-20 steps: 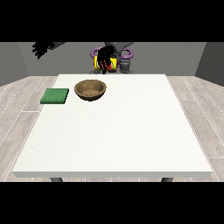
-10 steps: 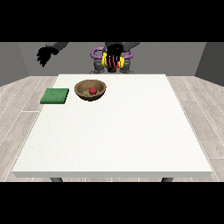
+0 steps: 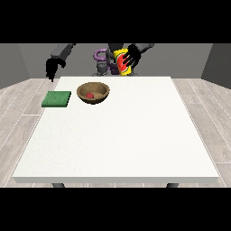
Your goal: Pick the cup and pour the ball into the bowl, then pick the bowl and place it on the pad
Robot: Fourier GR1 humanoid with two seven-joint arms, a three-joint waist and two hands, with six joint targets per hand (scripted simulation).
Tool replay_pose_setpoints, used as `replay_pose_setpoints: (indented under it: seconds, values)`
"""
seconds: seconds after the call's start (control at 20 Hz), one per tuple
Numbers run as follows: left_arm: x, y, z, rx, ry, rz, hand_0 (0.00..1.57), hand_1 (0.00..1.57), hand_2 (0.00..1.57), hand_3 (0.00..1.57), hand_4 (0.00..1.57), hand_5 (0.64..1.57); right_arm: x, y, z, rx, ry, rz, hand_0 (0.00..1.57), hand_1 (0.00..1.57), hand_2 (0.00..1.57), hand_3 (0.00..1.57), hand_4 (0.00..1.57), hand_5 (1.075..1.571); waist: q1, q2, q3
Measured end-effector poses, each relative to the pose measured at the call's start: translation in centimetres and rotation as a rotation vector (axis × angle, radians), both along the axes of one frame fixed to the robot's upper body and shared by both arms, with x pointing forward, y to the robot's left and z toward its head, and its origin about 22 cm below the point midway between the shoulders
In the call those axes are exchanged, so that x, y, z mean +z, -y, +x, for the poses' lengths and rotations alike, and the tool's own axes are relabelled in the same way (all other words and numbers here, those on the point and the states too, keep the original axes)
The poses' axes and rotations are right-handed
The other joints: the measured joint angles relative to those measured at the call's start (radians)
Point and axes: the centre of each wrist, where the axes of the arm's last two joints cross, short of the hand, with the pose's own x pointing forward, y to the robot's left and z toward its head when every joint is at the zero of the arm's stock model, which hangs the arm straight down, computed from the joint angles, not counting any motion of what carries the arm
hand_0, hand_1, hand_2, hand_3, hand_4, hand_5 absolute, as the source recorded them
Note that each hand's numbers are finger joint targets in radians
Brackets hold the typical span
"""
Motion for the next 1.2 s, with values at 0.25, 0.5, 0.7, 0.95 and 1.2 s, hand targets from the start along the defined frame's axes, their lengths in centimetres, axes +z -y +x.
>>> replay_pose_setpoints:
  seconds: [0.25,0.5,0.7,0.95,1.2]
  values:
    - [4.4,-3.8,0.2,-0.143,-0.006,-0.357,0.0,0.0,0.0,0.0,0.21,1.5,-0.6,-0.4,-0.2,-0.08,0.006,0.017,0.0,0.0,0.0,0.0,0.42,1.57,0.099,0.039,0.0024]
    - [7.4,-11.9,1.3,-0.285,-0.012,-0.517,0.0,0.0,0.0,0.0,0.33,1.497,-1.2,-1.4,-0.4,-0.158,0.017,0.037,0.0,0.0,0.0,0.0,0.0,1.57,0.175,0.077,0.0082]
    - [9.6,-18.5,1.7,-0.343,0.019,-0.562,0.0,0.0,0.0,0.0,0.33,1.511,-1.5,-3.2,0.5,-0.172,0.055,0.058,0.0,0.0,0.0,0.0,0.0,1.568,0.188,0.121,0.0123]
    - [11.4,-25.4,1.2,-0.343,0.046,-0.592,0.0,0.0,0.0,0.0,0.28,1.508,-2.5,-4.8,1.4,-0.153,0.063,0.07,0.0,0.0,0.0,0.0,0.0,1.568,0.16,0.153,0.0145]
    - [12.5,-29.8,0.0,-0.331,0.07,-0.603,0.0,0.0,0.0,0.0,0.27,1.506,-4.4,-6.1,2.0,-0.13,0.051,0.075,0.0,0.0,0.0,0.0,0.0,1.569,0.139,0.173,0.0155]
